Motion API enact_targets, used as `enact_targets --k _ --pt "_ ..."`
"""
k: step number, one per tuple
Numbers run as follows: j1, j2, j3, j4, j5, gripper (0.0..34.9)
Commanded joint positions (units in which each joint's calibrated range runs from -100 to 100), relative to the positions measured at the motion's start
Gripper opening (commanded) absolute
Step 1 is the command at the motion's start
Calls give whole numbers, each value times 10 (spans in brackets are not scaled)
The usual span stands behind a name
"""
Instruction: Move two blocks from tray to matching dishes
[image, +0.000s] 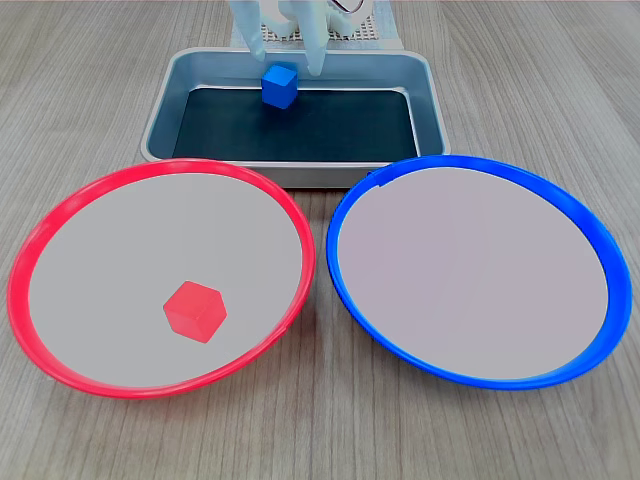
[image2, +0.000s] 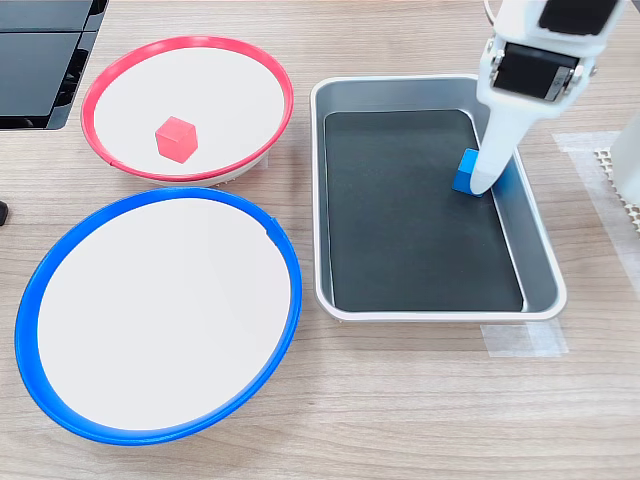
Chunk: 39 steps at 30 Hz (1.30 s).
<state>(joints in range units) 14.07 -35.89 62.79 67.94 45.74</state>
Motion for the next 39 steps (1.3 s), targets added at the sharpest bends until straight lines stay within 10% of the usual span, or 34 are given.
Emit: enact_targets --k 1,8,12,16,23,32,34,37,39 --pt "-3 -10 9 -25 8 194" --pt "-1 -10 39 -71 22 165" --pt "1 -12 70 -103 33 5" --pt "-41 -9 43 -112 -10 2" --pt "-210 143 -356 -183 -338 1" --pt "-285 364 -488 -294 -350 3" --pt "-286 381 -490 -302 -338 46" --pt "-286 391 -481 -306 -317 210" --pt "-280 383 -469 -305 -309 229"
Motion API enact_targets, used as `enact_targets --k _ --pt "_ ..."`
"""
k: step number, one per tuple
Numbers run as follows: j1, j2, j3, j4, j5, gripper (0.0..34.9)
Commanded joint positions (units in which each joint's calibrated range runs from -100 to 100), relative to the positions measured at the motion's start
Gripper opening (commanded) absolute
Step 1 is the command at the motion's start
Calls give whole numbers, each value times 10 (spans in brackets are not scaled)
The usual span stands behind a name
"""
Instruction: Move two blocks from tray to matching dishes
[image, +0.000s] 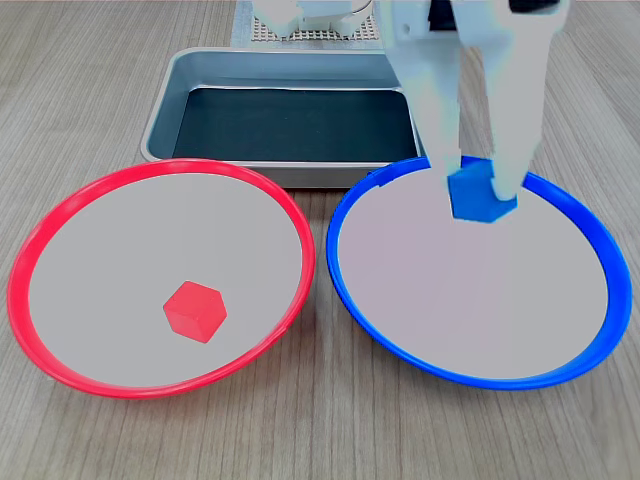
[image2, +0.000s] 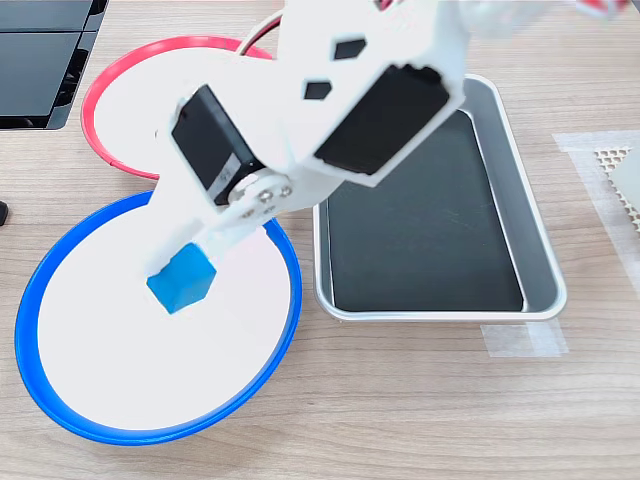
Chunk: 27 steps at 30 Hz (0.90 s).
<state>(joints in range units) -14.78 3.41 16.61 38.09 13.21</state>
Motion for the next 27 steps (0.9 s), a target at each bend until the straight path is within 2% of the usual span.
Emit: enact_targets --k 1,3,4,5,6,10,13,16,20,27 --pt "13 -23 6 -7 18 218" --pt "24 -74 52 -20 18 165" --pt "31 -114 87 -28 13 116" --pt "41 -186 158 -59 -1 24" --pt "48 -233 202 -77 -15 4" --pt "82 -499 449 -148 -74 1" --pt "115 -713 618 -141 -101 1" --pt "150 -901 723 -69 -115 1" --pt "176 -980 767 25 -137 1" --pt "188 -1025 834 77 -142 1"
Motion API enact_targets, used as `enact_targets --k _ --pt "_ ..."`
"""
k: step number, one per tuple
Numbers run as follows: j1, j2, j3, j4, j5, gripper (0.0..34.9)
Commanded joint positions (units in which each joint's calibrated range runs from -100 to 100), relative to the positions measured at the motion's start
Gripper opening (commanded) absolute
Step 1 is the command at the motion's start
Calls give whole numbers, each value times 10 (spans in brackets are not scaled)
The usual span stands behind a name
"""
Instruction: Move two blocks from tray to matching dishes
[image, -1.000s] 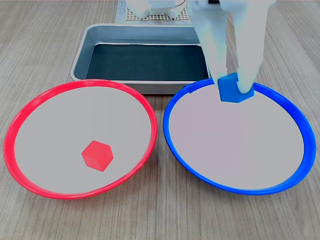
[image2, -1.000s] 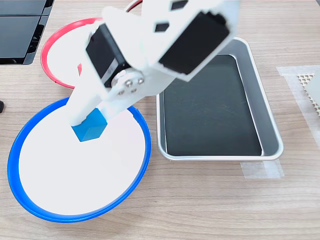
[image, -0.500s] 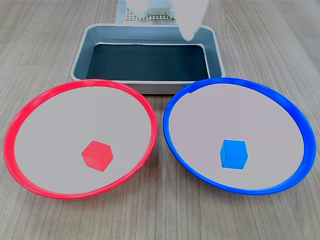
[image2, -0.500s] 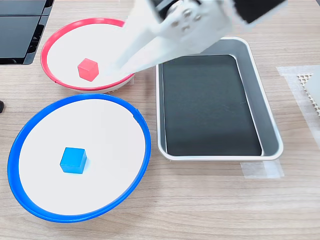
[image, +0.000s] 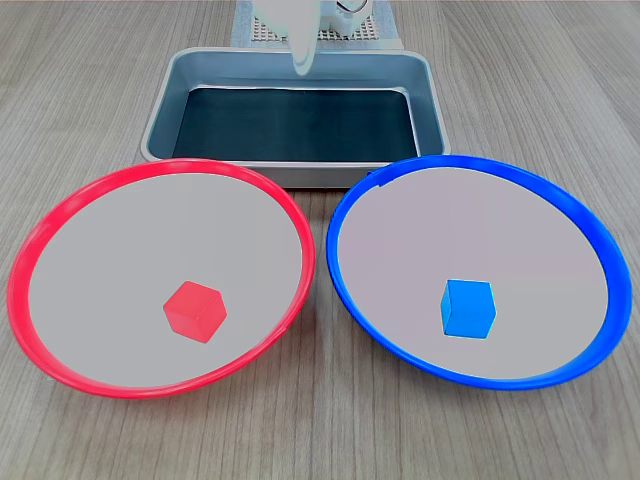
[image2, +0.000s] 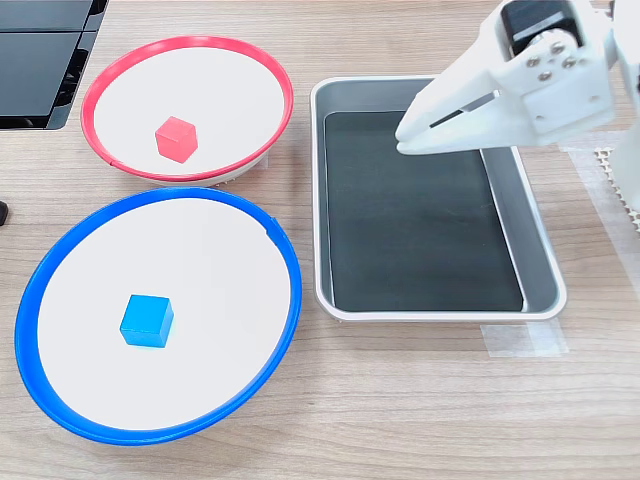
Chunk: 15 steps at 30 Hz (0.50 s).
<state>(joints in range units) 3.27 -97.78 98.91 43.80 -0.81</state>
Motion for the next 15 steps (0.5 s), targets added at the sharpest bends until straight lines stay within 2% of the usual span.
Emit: enact_targets --k 1,15 --pt "7 -13 11 30 -2 1" --pt "3 -13 11 36 0 3"
